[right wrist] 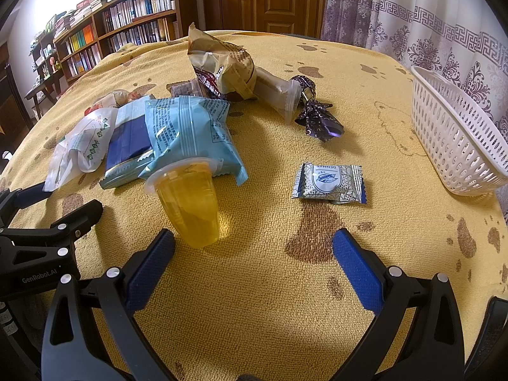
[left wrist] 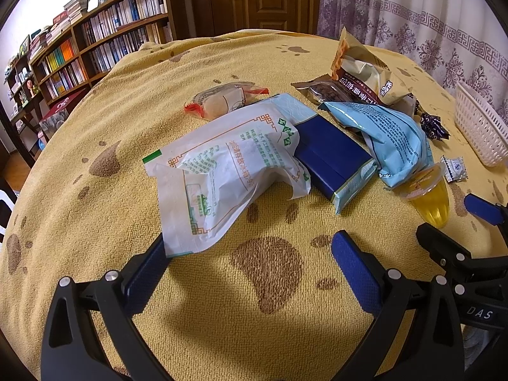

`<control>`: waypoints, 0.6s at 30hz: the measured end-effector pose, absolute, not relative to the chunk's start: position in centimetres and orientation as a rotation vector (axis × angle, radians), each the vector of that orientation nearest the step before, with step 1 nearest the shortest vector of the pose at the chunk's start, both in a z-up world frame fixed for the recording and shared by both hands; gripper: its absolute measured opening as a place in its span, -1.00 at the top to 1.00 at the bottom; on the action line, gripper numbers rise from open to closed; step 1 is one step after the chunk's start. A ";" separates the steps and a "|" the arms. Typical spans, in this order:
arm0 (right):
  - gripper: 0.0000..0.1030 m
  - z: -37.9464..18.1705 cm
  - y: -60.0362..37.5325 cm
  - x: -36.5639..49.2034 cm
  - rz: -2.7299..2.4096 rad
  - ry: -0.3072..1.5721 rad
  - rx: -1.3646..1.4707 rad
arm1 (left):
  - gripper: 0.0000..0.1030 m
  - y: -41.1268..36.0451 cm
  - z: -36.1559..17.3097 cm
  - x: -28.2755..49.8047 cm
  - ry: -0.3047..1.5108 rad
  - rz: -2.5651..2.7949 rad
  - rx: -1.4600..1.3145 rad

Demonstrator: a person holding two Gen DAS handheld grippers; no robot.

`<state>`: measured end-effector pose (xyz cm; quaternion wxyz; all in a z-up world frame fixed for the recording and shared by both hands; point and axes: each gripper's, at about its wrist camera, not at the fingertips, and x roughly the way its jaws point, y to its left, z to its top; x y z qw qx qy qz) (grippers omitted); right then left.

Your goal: Organize snacks

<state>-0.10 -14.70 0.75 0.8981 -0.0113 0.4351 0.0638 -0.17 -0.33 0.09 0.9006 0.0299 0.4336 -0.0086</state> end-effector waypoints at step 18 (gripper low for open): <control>-0.96 0.7 -14.7 -0.1 0.132 0.901 -0.024 | -0.91 -0.2 0.1 0.0 0.897 -0.019 0.060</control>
